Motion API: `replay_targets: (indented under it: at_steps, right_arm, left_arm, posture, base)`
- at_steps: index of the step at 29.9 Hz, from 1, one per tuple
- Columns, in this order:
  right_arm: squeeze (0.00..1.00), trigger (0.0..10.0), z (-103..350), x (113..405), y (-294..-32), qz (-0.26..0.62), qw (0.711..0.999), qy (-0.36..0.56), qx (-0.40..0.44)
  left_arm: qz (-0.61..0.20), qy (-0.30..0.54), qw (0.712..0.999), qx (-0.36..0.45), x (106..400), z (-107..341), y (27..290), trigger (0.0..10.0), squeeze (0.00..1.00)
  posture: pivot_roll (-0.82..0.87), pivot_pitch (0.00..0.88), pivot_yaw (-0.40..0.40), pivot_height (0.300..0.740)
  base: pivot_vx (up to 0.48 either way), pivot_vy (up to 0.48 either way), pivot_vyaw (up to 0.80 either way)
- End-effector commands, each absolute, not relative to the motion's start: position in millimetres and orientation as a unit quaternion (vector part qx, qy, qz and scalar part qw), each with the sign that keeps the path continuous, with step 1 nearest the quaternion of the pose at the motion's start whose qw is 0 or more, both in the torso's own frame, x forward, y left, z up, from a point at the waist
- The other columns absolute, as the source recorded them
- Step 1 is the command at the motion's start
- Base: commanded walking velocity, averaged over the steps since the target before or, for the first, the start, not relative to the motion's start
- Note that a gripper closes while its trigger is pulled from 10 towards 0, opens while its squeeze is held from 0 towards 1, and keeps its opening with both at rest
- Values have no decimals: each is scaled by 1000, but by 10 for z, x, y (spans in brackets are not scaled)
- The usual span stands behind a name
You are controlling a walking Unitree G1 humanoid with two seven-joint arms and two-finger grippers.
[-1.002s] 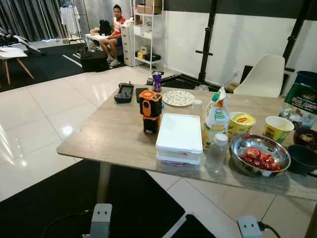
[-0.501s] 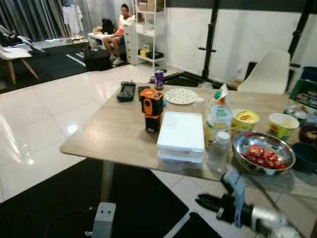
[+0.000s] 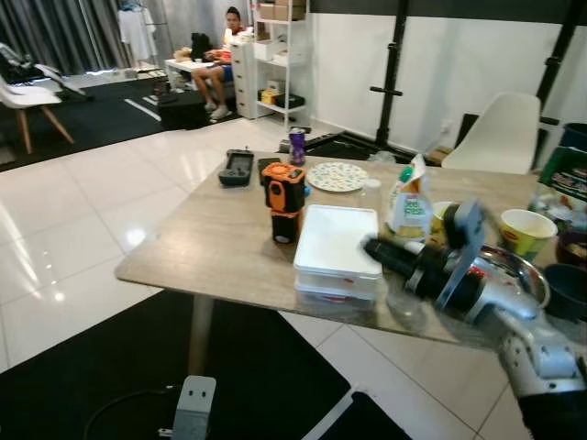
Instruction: Restocking fridge
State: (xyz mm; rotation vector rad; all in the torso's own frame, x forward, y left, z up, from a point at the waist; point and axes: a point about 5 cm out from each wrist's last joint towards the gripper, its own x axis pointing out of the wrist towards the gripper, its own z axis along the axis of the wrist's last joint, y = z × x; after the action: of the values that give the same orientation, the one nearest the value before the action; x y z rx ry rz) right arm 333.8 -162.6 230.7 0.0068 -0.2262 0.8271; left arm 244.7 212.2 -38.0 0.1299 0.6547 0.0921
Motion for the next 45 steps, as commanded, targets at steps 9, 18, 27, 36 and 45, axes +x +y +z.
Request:
replay_targets:
  at_steps: [9, 18, 27, 36, 45]
  right_arm:
    - [608, 10000, 2374, 3508, -1760, 280, 952, -122, -35]
    - [0, 10000, 2282, 3620, -1843, 208, 972, -95, -61]
    - [467, 10000, 2212, 3672, -1853, 177, 979, -84, -48]
    - [0, 10000, 2187, 3698, -1860, 167, 981, -71, -62]
    - [0, 10000, 2133, 3708, -1872, 166, 983, -50, -63]
  left_arm:
    - [46, 330, 941, 69, 2395, -416, 2134, 10000, 0]
    - [46, 330, 940, 68, 2394, -418, 2130, 10000, 0]
    - [46, 331, 940, 68, 2394, -421, 2123, 10000, 0]
    - [50, 330, 940, 66, 2402, -414, 2127, 10000, 0]
    - [51, 330, 940, 64, 2410, -409, 2130, 10000, 0]
  posture:
    - [-39, 41, 3, 740]
    - [-38, 43, 3, 740]
    - [-42, 47, 4, 740]
    - [-39, 50, 0, 740]
    - [-46, 56, 0, 740]
  base:
    - [0, 0, 0]
    - [0, 0, 0]
    - [0, 0, 0]
    - [0, 0, 0]
    - [0, 0, 0]
